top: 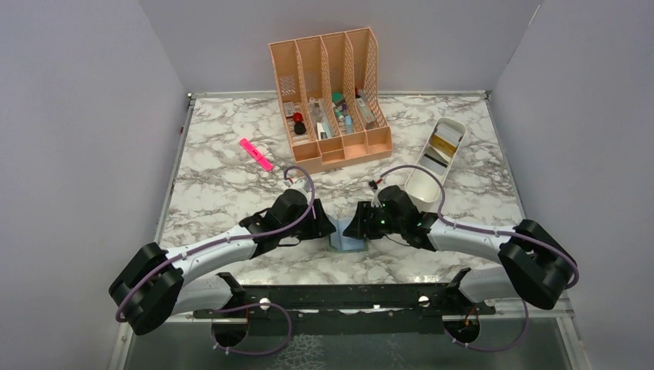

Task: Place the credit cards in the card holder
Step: Turn over the card slot in the card holder.

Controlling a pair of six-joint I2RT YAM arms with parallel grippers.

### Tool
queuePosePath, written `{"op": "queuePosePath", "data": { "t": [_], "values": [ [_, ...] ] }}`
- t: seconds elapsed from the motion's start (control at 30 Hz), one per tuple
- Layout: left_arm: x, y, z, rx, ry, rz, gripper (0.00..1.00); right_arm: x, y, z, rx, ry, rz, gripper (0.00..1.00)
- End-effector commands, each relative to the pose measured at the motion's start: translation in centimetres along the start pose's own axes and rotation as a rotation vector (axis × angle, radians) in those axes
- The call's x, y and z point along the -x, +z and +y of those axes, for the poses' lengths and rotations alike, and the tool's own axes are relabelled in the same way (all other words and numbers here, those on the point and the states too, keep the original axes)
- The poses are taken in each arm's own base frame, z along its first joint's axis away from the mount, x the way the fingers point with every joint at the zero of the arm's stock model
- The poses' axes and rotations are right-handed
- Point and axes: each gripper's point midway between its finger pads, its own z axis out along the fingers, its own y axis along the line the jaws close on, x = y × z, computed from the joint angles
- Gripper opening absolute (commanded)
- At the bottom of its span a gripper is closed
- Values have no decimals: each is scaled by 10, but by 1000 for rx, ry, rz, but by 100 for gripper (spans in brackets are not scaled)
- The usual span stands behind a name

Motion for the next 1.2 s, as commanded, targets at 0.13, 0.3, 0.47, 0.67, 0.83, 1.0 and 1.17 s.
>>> {"op": "queuePosePath", "data": {
  "t": [0.13,0.3,0.47,0.67,0.83,1.0,1.17],
  "values": [
    [2,1,-10,-39,-4,-9,58,7,-8,-19,-133,-53,-23,53],
    [1,3,-3,-6,-1,-4,48,8,-8,-26,-168,-57,-31,53],
    [2,3,-2,-1,0,-8,43,4,-1,-26,-151,-56,-14,53],
    [-1,4,2,7,4,-8,21,1,6,-16,-80,-53,-2,52],
    [-5,8,7,18,6,7,10,3,5,-2,-6,-57,-4,52],
    [-6,10,6,12,6,11,10,0,4,20,110,-50,11,52],
    [-9,9,9,19,3,16,12,-1,4,28,159,-34,12,52]
  ]
}}
